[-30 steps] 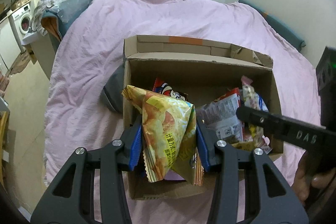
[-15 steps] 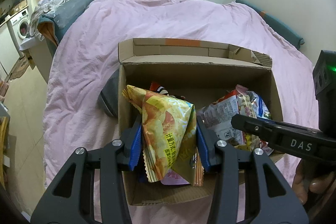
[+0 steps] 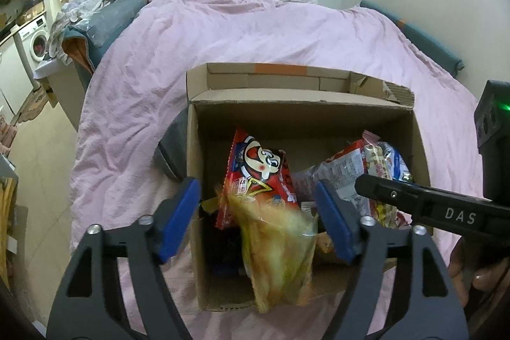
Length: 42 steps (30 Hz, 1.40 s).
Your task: Organize snacks
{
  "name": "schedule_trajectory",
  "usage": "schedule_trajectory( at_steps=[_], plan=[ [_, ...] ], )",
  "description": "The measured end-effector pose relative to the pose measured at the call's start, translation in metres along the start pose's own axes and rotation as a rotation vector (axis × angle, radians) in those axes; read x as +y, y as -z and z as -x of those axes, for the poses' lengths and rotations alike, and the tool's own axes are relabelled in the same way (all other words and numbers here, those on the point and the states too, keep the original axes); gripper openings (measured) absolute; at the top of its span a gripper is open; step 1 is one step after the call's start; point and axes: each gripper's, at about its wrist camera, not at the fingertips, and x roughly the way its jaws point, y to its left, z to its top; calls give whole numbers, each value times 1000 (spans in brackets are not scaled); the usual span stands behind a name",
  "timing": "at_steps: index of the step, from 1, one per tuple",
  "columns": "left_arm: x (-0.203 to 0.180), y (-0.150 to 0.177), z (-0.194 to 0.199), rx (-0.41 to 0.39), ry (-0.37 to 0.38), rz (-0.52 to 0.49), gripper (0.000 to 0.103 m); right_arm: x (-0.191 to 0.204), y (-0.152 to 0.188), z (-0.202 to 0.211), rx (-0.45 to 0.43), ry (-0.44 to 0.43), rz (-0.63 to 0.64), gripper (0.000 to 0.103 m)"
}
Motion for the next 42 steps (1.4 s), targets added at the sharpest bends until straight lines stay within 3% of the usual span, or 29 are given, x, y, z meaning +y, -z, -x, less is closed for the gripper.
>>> schedule_trajectory(
  at_steps=[8,9,10,12,19,26,30,42],
  plan=[
    [2,-5,16,-56,-36,3,78,3,-3,13,-43,-18,8,34],
    [3,-6,18,-67,-43,5,78,4,-3,15,-46,-11,14,47],
    [4,-6,21,-78,-50,10,78,5,-3,17,-52,-7,17,70],
    [7,-7,27,-101,-74,30,78,7,-2,24,-85,-5,18,82],
    [16,-6,45,-140,-80,82,79,24,8,61,-182,59,91,90],
    [16,3,75,-188,-89,70,91,38,28,94,-250,77,117,95],
    [17,14,92,-211,-96,66,103,40,43,105,-269,102,126,98],
    [20,56,132,-190,-140,53,103,46,91,136,-301,196,148,101]
  ],
)
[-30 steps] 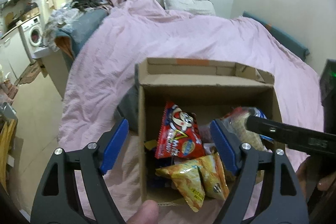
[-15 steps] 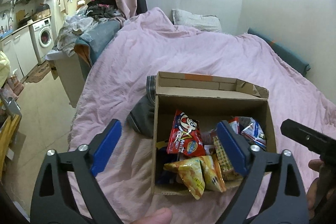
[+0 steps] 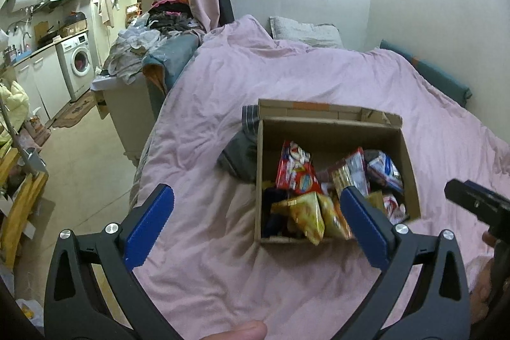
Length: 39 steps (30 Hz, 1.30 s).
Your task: Organize snacks
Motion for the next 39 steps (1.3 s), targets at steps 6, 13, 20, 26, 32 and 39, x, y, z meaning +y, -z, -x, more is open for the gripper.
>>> schedule_trajectory(
  at_steps=[6,13,20,26,32,39],
  plan=[
    [1,19,13,48,32,1,103,3,13,14,-28,14,0,103],
    [-2,33,33,1,17,-18,103,12,31,27,-52,55,33,103],
    [6,42,26,18,24,42,103,22,43,25,-63,95,84,103],
    [2,46,21,36,28,21,103,23,44,16,-51,118,88,103],
    [0,47,19,43,40,17,103,25,45,11,-33,118,87,103],
    [1,46,20,45,46,25,103,25,46,9,-22,120,90,103]
  ],
)
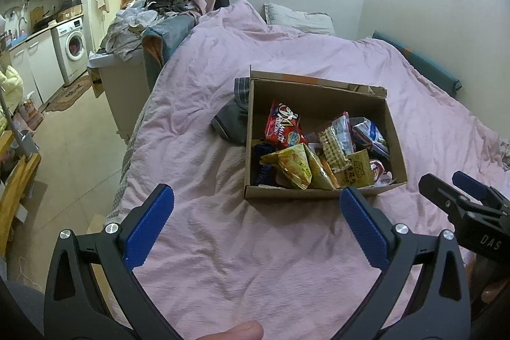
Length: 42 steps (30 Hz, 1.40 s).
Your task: Organize snacks
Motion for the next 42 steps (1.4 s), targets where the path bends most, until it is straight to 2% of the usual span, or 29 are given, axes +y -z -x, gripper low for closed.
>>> schedule_trajectory(
  at_steps=[42],
  plan=[
    [3,0,0,1,1,8,103,1,2,-2,4,3,12,103]
  ],
)
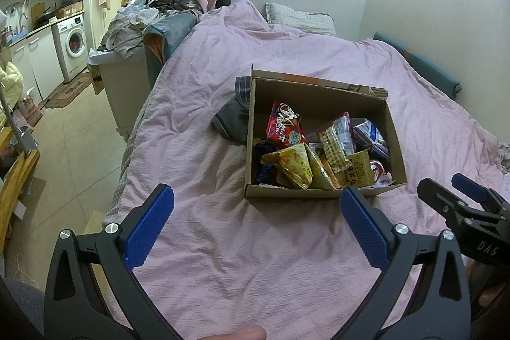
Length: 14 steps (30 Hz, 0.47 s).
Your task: Organize snacks
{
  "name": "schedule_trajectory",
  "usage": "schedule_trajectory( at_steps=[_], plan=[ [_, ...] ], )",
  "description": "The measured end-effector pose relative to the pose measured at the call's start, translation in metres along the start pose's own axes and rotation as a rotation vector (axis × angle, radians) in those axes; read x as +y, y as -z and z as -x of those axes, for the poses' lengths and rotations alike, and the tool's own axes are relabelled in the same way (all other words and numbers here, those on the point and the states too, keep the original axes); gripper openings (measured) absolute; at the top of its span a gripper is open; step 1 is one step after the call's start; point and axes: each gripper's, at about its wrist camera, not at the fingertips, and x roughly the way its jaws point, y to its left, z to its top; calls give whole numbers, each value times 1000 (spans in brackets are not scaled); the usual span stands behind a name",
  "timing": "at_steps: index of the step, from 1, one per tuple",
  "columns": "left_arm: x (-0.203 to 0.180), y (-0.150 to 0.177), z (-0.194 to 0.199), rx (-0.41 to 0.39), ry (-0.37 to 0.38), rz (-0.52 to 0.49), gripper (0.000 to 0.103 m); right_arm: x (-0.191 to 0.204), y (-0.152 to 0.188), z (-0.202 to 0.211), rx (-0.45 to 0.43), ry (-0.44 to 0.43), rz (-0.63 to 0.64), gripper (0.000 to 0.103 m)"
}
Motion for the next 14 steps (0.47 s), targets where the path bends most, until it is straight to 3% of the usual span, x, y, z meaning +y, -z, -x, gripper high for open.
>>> schedule_trajectory(
  at_steps=[14],
  plan=[
    [0,2,-2,2,-6,2,103,0,0,0,-3,1,2,103]
  ],
)
